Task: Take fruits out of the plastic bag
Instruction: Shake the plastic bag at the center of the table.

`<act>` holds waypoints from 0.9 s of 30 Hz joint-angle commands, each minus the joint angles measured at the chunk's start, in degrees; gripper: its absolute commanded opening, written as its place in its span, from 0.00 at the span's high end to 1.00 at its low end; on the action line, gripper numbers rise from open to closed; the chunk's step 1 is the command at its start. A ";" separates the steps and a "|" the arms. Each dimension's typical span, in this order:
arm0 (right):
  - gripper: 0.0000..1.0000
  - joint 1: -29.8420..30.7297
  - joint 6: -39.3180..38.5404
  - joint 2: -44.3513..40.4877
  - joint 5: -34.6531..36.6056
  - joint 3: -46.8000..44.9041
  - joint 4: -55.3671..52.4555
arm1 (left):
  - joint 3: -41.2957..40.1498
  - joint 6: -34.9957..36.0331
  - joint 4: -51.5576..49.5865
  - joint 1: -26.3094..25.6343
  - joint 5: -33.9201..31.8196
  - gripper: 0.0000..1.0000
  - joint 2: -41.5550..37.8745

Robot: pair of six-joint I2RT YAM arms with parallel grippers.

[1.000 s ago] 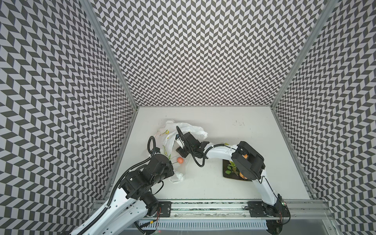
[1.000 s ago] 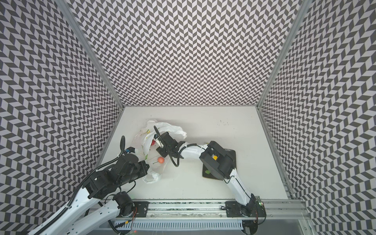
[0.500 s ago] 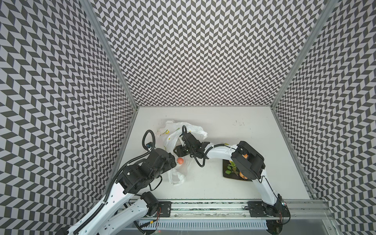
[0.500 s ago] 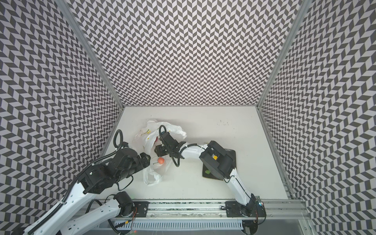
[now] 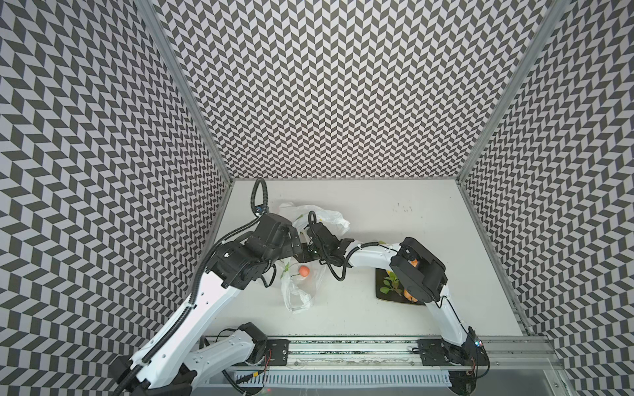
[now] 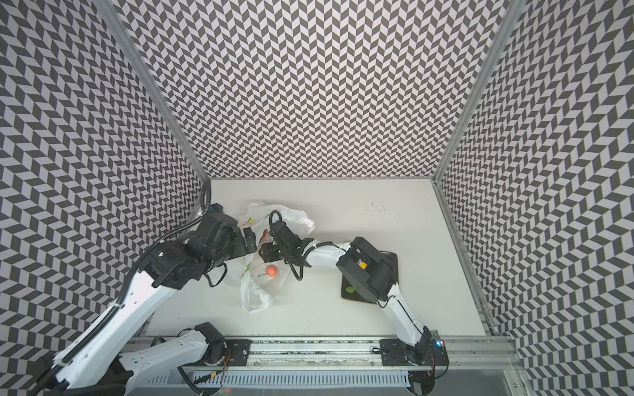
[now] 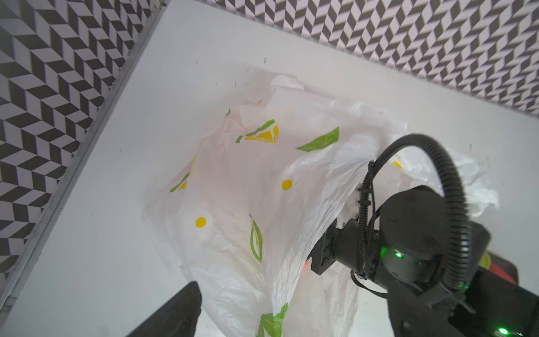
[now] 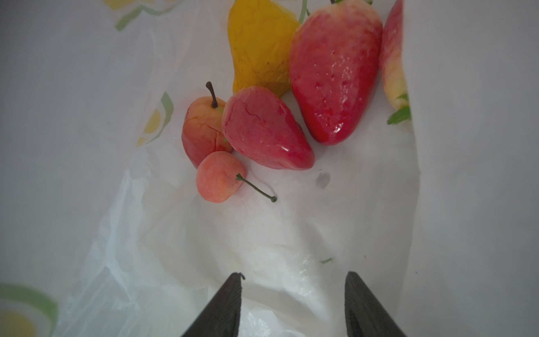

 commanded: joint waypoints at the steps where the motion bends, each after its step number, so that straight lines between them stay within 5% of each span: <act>1: 0.44 -0.34 0.81 0.03 -1.07 -0.22 2.39 | -3.39 6.69 3.27 2.56 5.54 0.00 -0.29; 11: 0.44 -0.53 0.84 -0.59 -2.46 -1.55 3.32 | -5.55 14.88 10.34 8.79 12.25 0.01 6.94; 17: 0.44 -0.66 1.24 -1.44 -2.81 -2.41 3.46 | -5.69 16.63 12.63 9.78 10.40 0.03 12.03; 23: 0.44 -0.56 -2.20 -4.04 -1.29 -3.87 2.00 | -7.86 15.37 15.15 10.01 8.05 0.25 13.89; 27: 0.44 -0.41 -6.34 -5.13 0.27 -4.06 -0.93 | -10.37 12.42 16.13 10.03 7.63 0.52 13.90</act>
